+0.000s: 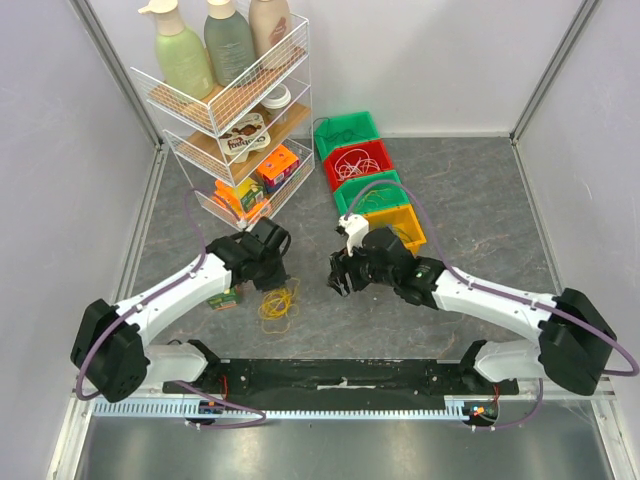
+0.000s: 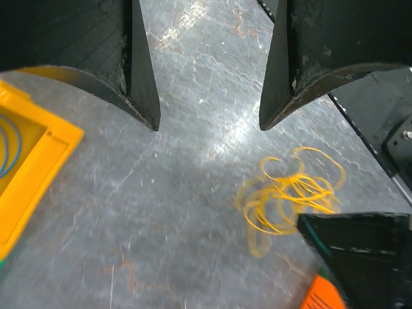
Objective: Untangle the cables
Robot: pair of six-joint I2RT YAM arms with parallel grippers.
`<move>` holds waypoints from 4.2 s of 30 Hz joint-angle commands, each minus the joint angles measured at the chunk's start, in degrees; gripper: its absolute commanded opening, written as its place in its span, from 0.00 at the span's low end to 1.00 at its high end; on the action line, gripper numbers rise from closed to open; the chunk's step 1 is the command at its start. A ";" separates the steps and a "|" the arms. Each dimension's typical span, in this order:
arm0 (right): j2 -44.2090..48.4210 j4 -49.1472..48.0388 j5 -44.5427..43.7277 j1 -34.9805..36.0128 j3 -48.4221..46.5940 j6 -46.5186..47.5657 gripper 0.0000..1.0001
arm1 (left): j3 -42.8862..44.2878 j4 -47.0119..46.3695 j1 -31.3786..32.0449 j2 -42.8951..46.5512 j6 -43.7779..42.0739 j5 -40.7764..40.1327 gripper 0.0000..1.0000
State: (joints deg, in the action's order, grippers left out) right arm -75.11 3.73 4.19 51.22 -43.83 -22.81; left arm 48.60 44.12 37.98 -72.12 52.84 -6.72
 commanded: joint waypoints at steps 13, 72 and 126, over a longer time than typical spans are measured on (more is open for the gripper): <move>3.83 -22.71 25.07 -9.83 4.72 -9.72 0.67 | -2.45 -25.56 0.17 15.42 -8.02 16.12 0.02; 11.21 -12.06 16.72 -6.48 -8.81 10.59 0.97 | 23.04 -22.67 -0.10 25.54 -17.25 15.77 0.02; -6.65 -42.95 28.34 -5.43 -1.25 -15.96 0.00 | 30.24 -29.28 -0.10 24.57 -17.16 15.53 0.02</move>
State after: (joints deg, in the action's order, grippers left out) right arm -86.96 -45.54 35.64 45.65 -45.34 -40.95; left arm 76.55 19.03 37.95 -48.10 35.57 11.92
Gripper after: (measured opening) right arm 0.006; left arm 0.022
